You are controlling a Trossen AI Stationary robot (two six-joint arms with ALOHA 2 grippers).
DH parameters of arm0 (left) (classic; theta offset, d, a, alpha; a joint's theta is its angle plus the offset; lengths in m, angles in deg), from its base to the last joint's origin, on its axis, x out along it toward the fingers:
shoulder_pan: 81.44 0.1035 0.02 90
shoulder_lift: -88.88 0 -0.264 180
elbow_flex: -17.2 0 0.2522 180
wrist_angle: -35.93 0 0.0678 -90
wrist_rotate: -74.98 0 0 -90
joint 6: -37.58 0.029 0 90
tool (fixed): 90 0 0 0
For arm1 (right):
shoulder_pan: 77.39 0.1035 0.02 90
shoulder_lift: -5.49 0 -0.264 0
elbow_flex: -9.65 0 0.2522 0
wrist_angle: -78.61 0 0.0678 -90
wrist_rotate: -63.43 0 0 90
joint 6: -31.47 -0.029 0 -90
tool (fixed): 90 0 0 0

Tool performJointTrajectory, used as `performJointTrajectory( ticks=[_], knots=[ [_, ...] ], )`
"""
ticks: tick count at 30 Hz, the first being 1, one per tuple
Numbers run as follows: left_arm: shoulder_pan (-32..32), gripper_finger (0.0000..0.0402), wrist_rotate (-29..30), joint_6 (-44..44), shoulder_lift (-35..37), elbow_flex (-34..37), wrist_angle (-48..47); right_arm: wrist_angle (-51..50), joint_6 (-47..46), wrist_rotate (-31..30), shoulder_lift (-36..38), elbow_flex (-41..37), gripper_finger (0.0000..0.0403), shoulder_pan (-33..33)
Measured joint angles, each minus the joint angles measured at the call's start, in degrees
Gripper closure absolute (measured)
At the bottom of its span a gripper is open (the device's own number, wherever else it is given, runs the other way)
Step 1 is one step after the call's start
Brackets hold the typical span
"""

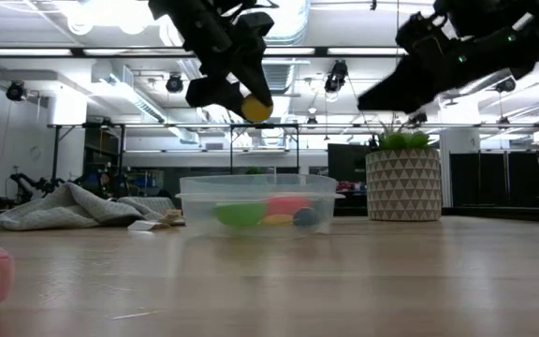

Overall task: Pick and placing Produce into tupperware
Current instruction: Put the yellow lemon into the transparent bin

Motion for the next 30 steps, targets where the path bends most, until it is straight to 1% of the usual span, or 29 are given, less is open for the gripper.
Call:
performJointTrajectory(
  ticks=[3, 8, 15, 17, 30],
  knots=[
    [-1.98, 0.0218, 0.02, 0.77, -0.71, -0.04, 0.03, 0.04, 0.44, -0.71, -0.02, 2.06, 0.0193, 0.0],
    [-5.28, 0.0218, -0.09, 1.77, -0.7, 0.01, -0.15, -0.38, 1.55, -4.66, -0.04, 4.45, 0.0193, -0.02],
    [-8.82, 0.0218, -0.1, 1.85, -1.59, 0.78, -2.94, -0.44, 2.8, -5.99, -0.04, 5.1, 0.0193, -0.02],
    [-9.3, 0.0218, -0.11, 1.83, -2.42, 0.92, -4.48, -0.41, 3.0, -5.99, -0.04, 5.1, 0.0193, -0.02],
    [-9.73, 0.0218, -0.73, 0.58, -9.25, 0.83, -5.06, -0.99, 3.48, -5.99, -0.04, 5.25, 0.0193, -0.02]
  ],
)
